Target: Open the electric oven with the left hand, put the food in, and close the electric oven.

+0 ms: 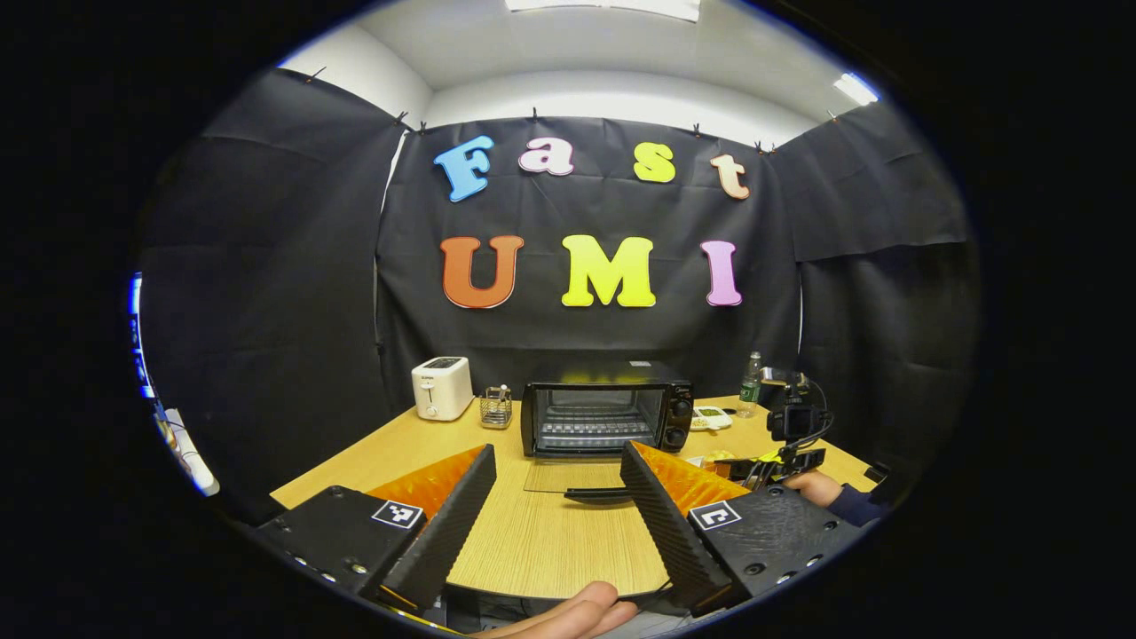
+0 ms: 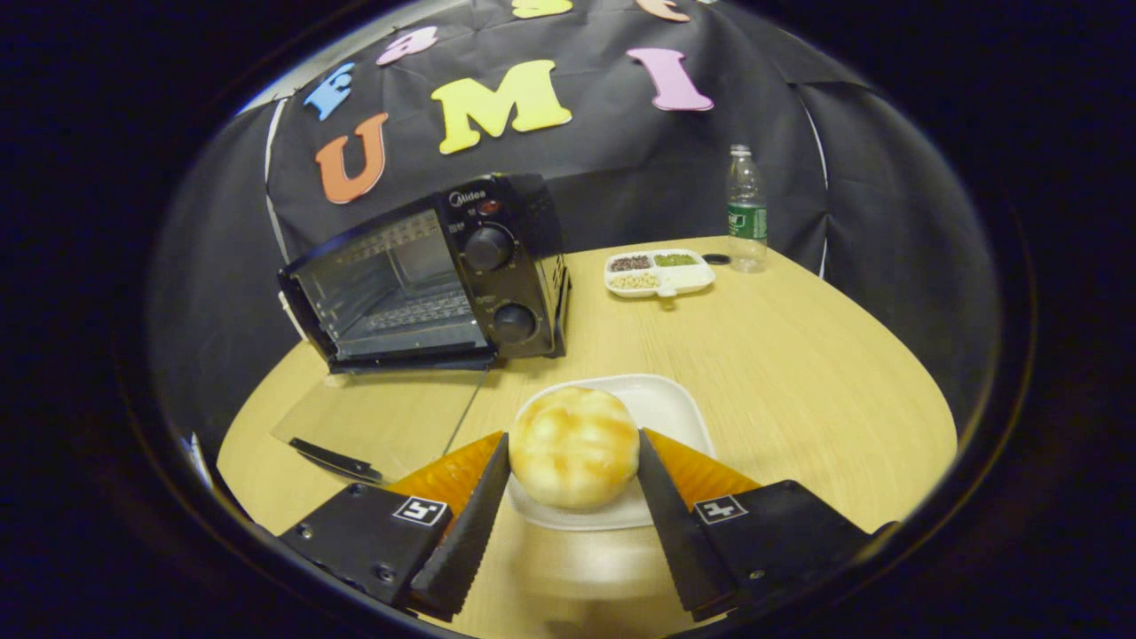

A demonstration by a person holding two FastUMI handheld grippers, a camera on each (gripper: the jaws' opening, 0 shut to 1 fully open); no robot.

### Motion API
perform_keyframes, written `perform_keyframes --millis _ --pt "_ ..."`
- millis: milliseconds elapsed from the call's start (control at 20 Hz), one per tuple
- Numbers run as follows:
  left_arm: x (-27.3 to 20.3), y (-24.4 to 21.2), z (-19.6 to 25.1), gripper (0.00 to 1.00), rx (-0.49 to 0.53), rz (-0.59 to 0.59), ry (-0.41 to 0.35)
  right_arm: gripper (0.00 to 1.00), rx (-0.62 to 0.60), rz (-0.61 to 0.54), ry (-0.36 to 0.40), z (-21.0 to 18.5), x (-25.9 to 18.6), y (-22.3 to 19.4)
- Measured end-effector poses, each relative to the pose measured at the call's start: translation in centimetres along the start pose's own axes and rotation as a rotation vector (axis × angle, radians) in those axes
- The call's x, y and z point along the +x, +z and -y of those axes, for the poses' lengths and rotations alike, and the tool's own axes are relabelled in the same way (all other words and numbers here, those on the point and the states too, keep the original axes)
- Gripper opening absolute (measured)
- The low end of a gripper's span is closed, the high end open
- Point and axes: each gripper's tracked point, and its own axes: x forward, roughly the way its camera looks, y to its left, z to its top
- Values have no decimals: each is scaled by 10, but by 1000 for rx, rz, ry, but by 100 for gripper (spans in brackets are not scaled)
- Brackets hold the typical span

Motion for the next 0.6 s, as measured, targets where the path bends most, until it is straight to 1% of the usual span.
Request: perform_keyframes --millis 150,300,350,400,500,600 --pt "-2 3 -3 93 4 17 -3 85 96 9 47 -26 -11 8" --pt "-6 8 -2 93 -3 39 -16 85 185 10 116 -65 -17 14" --pt "-7 10 -4 93 -3 46 -13 84 212 21 125 -76 -17 17" --pt "-7 12 -7 93 0 54 -8 84 243 54 135 -86 -17 23" --pt "-8 13 -10 93 6 63 -1 84 332 159 181 -115 -13 45" --pt "-7 11 -15 94 9 63 6 84 393 202 211 -140 -4 53"
